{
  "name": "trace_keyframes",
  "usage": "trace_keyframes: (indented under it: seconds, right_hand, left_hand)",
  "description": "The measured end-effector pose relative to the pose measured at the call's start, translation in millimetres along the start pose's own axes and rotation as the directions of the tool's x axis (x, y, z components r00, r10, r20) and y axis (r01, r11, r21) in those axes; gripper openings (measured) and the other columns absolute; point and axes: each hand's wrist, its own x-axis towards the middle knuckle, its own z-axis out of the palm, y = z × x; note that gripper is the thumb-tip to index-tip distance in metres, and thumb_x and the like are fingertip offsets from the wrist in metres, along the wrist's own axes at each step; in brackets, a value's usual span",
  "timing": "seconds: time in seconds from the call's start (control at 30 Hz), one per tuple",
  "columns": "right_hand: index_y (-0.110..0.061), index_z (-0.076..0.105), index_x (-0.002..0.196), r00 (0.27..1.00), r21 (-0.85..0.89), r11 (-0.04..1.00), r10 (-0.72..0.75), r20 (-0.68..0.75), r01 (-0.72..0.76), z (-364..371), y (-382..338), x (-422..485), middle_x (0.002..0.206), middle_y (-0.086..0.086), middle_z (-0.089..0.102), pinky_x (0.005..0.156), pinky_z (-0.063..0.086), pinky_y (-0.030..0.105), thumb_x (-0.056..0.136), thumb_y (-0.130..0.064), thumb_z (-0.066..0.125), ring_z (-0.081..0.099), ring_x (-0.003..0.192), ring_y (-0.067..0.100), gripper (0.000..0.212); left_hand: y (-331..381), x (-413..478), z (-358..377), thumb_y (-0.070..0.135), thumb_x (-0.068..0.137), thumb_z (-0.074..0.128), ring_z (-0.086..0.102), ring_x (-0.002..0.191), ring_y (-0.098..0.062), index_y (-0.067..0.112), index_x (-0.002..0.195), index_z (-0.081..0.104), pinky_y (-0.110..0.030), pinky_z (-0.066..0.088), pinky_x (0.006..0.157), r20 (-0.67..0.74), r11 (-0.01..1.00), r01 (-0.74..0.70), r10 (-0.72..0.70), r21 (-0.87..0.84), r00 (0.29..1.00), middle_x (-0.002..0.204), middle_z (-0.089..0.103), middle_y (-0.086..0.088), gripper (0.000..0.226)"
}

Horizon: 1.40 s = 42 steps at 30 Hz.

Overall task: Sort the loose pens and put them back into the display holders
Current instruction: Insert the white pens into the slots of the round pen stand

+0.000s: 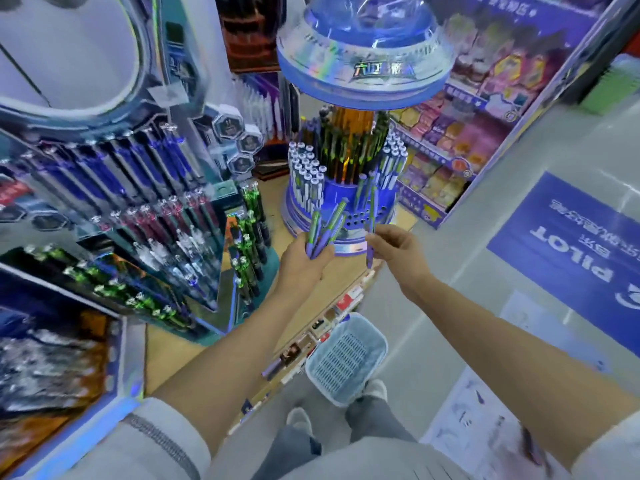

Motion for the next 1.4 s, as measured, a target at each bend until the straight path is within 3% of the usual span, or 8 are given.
trace_keyframes:
  seconds: [0.13, 0.3, 0.5, 0.63, 0.73, 0.8, 1.2, 1.4]
  right_hand:
    - [-0.016, 0.064, 0.11, 0.998, -0.095, 0.994, -0.053, -0.034, 0.05, -10, -9, 34, 0.075, -0.003, 0.063, 0.078, 0.052, 0.037, 0.09, -0.01, 0.065, 0.06, 0.076, 0.017, 0.021]
    - [-0.025, 0.053, 0.09, 0.996, -0.173, 0.981, -0.092, -0.018, 0.087, -15, -17, 61, 0.076, -0.001, 0.07, 0.079, 0.055, 0.05, 0.088, -0.008, 0.064, 0.068, 0.079, 0.025, 0.02]
    - [-0.018, 0.055, 0.095, 0.985, -0.284, 0.951, -0.154, -0.08, 0.125, -24, -23, 82, 0.086, 0.004, 0.067, 0.075, 0.055, 0.048, 0.088, -0.012, 0.064, 0.066, 0.077, 0.028, 0.013]
    - [-0.01, 0.058, 0.098, 0.976, -0.316, 0.942, -0.161, -0.144, 0.109, -30, -30, 92, 0.09, 0.006, 0.066, 0.074, 0.054, 0.039, 0.088, -0.012, 0.064, 0.063, 0.075, 0.024, 0.012]
    - [-0.01, 0.054, 0.091, 0.971, -0.356, 0.928, -0.173, -0.162, 0.106, -30, -33, 97, 0.094, 0.005, 0.064, 0.057, 0.043, 0.009, 0.091, -0.011, 0.062, 0.057, 0.074, 0.018, 0.009]
    - [-0.011, 0.049, 0.085, 0.971, -0.364, 0.926, -0.168, -0.168, 0.097, -29, -33, 102, 0.094, 0.005, 0.063, 0.049, 0.036, 0.002, 0.092, -0.01, 0.062, 0.055, 0.076, 0.018, 0.015]
    - [-0.005, 0.066, 0.095, 0.99, -0.56, 0.828, -0.105, -0.095, 0.033, -17, -18, 132, 0.094, 0.008, 0.072, 0.082, 0.053, 0.037, 0.088, -0.012, 0.066, 0.065, 0.087, 0.023, 0.01]
    - [-0.011, 0.066, 0.101, 0.992, -0.542, 0.84, -0.073, -0.102, 0.006, -21, -14, 131, 0.094, 0.003, 0.07, 0.083, 0.055, 0.04, 0.09, -0.018, 0.064, 0.066, 0.084, 0.021, 0.013]
  left_hand:
    - [5, 11, 6, 0.012, 0.092, 0.063, 0.043, 0.049, -0.013, 0.011, 0.099, 0.052, -0.015, 0.037, 0.042, -0.099, 1.0, 0.001, -0.003, -0.018, 0.995, 0.064, 0.051, 0.001, 0.013]
    - [6, 23, 20, 0.019, 0.09, 0.066, 0.045, 0.051, -0.016, 0.009, 0.1, 0.059, -0.031, 0.045, 0.051, -0.204, 0.996, 0.048, -0.063, -0.078, 0.977, 0.071, 0.055, -0.004, 0.016]
    - [5, 27, 31, 0.02, 0.089, 0.066, 0.045, 0.054, -0.018, 0.009, 0.099, 0.058, -0.034, 0.045, 0.054, -0.206, 0.993, 0.055, -0.075, -0.101, 0.976, 0.085, 0.061, -0.019, 0.017]
    - [11, 28, 31, 0.014, 0.091, 0.064, 0.046, 0.051, -0.01, 0.009, 0.096, 0.056, -0.03, 0.042, 0.05, -0.137, 0.993, 0.035, -0.051, -0.116, 0.989, 0.078, 0.059, -0.001, 0.011]
    - [13, 32, 30, 0.015, 0.091, 0.064, 0.044, 0.049, -0.008, 0.005, 0.101, 0.057, -0.03, 0.042, 0.052, -0.114, 0.992, 0.045, -0.058, -0.117, 0.992, 0.074, 0.06, 0.014, 0.015]
    - [11, 36, 31, 0.016, 0.091, 0.065, 0.044, 0.05, -0.009, 0.008, 0.102, 0.058, -0.033, 0.043, 0.054, -0.106, 0.992, 0.056, -0.068, -0.113, 0.992, 0.075, 0.06, 0.012, 0.015]
    - [9, 47, 26, 0.016, 0.091, 0.064, 0.045, 0.049, -0.004, 0.016, 0.106, 0.059, -0.023, 0.042, 0.049, -0.062, 0.987, 0.048, -0.058, -0.15, 0.996, 0.071, 0.054, 0.004, 0.015]
    - [9, 50, 27, 0.015, 0.091, 0.064, 0.046, 0.047, -0.003, 0.01, 0.109, 0.059, -0.019, 0.042, 0.047, -0.058, 0.988, 0.058, -0.067, -0.145, 0.996, 0.063, 0.052, 0.005, 0.019]
